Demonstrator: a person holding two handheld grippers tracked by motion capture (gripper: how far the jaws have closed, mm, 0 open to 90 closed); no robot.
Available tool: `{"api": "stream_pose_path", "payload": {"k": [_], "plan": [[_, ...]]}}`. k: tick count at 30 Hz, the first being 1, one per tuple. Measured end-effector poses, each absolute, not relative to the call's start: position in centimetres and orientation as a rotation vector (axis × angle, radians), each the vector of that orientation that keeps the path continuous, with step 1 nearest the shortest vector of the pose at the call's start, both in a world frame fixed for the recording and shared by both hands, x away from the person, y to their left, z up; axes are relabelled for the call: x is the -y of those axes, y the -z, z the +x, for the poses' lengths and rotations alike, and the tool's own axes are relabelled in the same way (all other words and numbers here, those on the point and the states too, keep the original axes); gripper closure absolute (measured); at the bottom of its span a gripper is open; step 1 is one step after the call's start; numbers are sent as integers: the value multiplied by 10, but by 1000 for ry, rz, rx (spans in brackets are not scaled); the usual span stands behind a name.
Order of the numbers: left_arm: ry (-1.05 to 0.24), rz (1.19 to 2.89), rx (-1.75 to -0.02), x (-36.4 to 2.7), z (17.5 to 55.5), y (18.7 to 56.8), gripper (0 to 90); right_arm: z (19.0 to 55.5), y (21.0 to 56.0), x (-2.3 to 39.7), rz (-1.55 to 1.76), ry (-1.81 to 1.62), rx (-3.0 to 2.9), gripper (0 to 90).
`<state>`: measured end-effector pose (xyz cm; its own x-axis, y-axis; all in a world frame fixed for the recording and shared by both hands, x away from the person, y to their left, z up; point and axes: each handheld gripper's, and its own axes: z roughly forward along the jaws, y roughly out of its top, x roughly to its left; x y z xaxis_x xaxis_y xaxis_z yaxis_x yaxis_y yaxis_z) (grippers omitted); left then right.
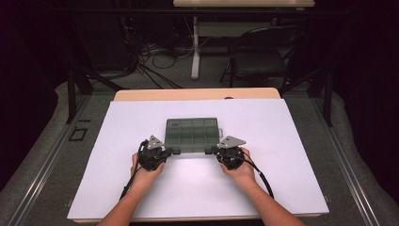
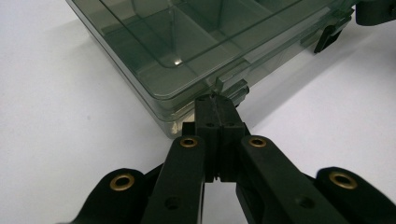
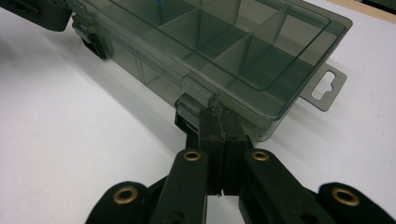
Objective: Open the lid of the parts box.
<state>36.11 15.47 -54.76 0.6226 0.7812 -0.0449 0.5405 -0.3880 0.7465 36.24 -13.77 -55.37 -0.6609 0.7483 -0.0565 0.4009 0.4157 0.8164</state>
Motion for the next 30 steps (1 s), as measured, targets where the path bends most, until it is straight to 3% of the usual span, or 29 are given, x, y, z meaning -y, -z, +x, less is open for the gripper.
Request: {"api": "stream_pose_path", "payload": {"k": [30], "plan": [[-403,2050,-1016,-155,361,544,900,362,552,137,985,-1183,-2234,900]]}}
